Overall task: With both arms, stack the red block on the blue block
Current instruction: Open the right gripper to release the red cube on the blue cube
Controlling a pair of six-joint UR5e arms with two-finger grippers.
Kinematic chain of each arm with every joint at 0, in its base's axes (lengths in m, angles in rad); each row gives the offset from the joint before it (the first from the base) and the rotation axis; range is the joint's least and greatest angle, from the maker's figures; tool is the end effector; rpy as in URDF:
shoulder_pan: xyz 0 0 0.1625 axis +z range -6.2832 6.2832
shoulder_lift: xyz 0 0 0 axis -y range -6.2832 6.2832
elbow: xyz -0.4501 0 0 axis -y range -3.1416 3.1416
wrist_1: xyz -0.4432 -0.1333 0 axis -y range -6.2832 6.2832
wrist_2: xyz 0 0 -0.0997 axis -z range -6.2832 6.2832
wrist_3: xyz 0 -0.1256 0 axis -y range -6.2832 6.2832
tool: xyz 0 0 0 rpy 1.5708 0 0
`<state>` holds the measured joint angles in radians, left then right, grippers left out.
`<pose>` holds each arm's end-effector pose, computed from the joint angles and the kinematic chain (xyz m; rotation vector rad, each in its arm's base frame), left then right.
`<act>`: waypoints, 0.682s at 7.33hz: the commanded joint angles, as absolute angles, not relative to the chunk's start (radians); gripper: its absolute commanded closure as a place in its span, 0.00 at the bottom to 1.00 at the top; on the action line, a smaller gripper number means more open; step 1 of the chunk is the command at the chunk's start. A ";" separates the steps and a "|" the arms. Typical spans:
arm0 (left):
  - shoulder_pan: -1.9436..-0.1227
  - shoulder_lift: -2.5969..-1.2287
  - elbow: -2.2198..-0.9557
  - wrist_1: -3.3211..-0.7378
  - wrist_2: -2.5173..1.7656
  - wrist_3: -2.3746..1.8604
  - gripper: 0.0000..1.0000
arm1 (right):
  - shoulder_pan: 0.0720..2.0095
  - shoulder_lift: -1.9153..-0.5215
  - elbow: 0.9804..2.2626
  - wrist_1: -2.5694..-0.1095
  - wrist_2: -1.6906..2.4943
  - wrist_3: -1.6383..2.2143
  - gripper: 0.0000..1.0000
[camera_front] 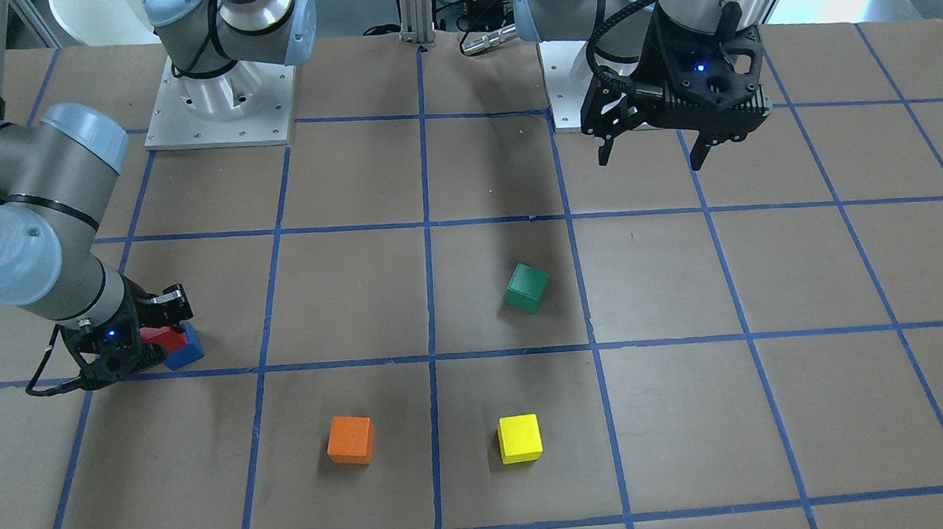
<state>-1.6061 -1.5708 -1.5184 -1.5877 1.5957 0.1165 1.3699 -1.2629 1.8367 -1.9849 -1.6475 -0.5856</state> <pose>-0.1494 -0.5418 0.5139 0.2355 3.1059 -0.0537 0.0040 -0.6000 0.2114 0.6058 -3.0605 -0.2765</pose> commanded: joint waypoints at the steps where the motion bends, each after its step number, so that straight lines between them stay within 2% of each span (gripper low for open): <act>1: -1.606 -1.569 -1.517 -1.588 1.597 0.115 0.00 | 1.370 -1.264 1.838 -1.985 -1.647 -0.583 0.01; 3: -1.606 -1.569 -1.517 -1.588 1.597 0.115 0.00 | 1.370 -1.270 1.827 -1.985 -1.652 -0.583 0.00; 5: -1.606 -1.569 -1.517 -1.588 1.597 0.115 0.00 | 1.374 -1.325 1.764 -1.950 -1.649 -0.569 0.00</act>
